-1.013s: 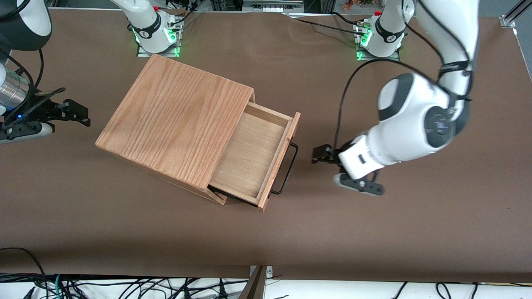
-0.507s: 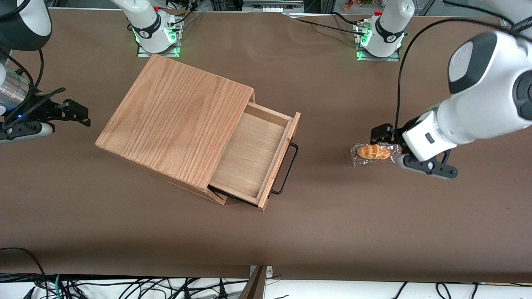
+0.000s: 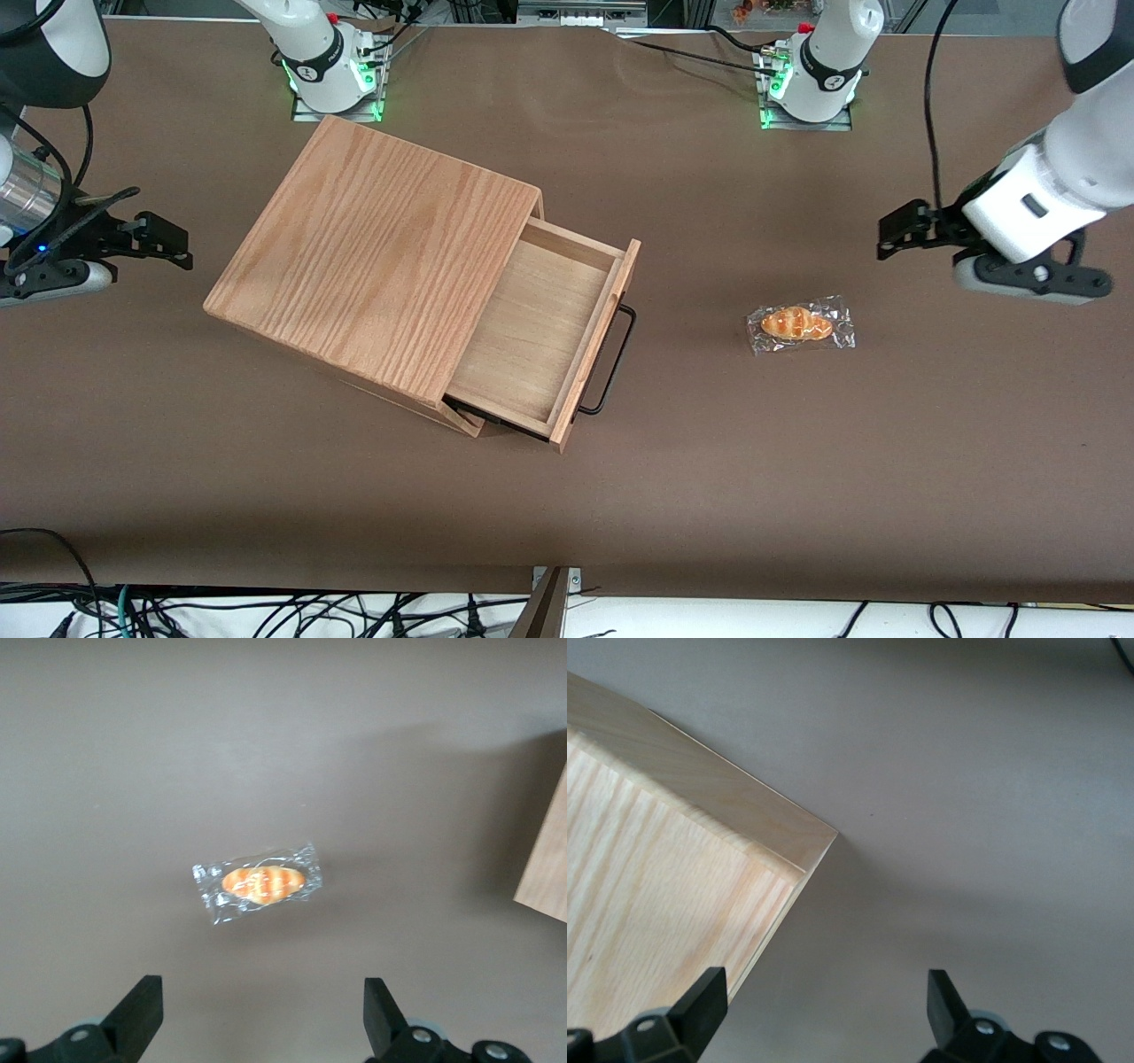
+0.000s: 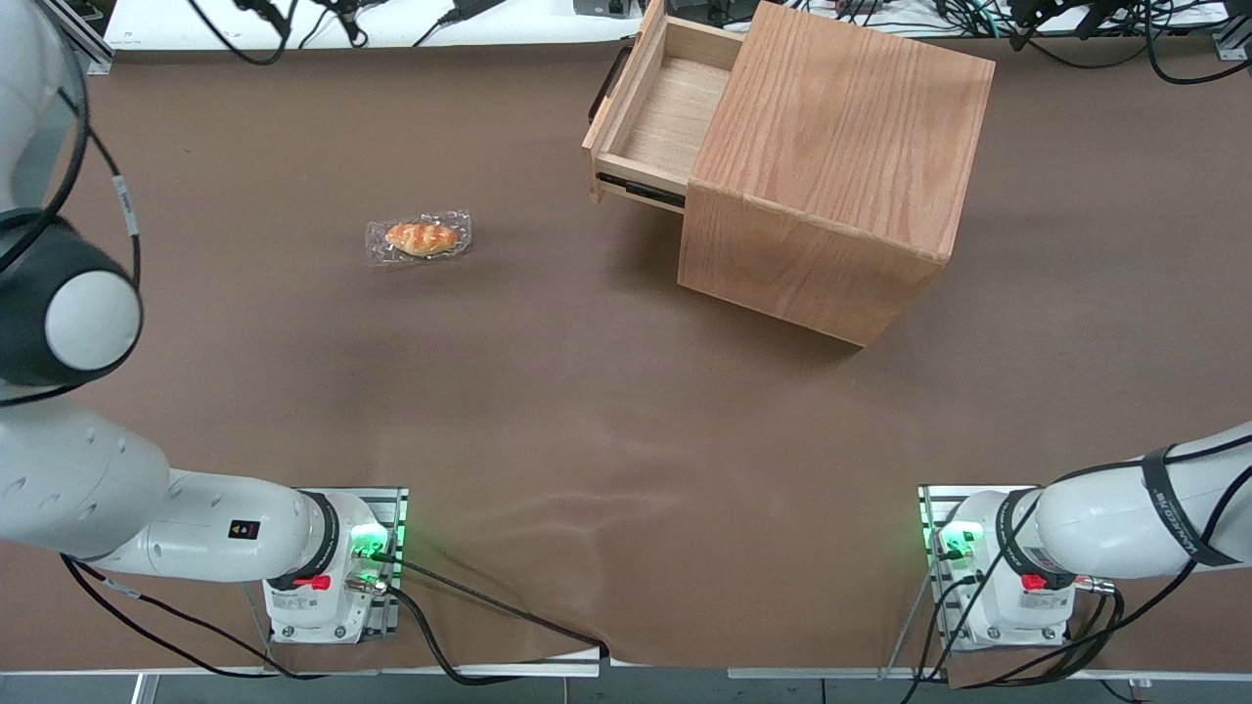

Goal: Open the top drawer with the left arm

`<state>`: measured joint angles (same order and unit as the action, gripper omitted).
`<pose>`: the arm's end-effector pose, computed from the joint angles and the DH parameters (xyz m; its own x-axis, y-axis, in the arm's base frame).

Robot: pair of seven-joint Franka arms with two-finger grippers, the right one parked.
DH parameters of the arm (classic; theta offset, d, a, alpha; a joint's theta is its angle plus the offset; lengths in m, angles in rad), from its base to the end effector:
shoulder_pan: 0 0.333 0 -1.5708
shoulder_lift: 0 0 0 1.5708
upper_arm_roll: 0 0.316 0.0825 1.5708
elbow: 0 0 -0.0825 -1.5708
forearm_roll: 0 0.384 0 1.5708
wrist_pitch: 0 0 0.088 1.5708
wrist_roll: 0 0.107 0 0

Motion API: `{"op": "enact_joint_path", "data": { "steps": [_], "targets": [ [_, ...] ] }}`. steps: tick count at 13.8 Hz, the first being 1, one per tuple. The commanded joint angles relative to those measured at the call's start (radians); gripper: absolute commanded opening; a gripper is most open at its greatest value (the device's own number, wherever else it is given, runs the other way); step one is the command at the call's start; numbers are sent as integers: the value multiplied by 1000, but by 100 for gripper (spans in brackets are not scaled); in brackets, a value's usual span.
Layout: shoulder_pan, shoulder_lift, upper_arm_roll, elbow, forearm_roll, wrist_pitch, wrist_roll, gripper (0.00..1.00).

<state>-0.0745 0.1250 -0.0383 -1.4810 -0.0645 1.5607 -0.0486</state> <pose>0.5866 -0.0720 0.5946 0.9967 -0.0647 -0.0485 -0.0614 -0.9959 0.0669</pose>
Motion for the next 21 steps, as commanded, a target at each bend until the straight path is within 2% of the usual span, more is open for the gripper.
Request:
{"op": "enact_joint_path", "data": {
  "steps": [1,4,6,21],
  "targets": [
    [19,-123,-3,-175,22,62,15,100],
    [22,-139,-3,-191,26,56,62,100],
    [24,-143,-8,-193,78,53,85,100],
    [41,-87,-9,-133,81,35,90,100]
  ]
}}
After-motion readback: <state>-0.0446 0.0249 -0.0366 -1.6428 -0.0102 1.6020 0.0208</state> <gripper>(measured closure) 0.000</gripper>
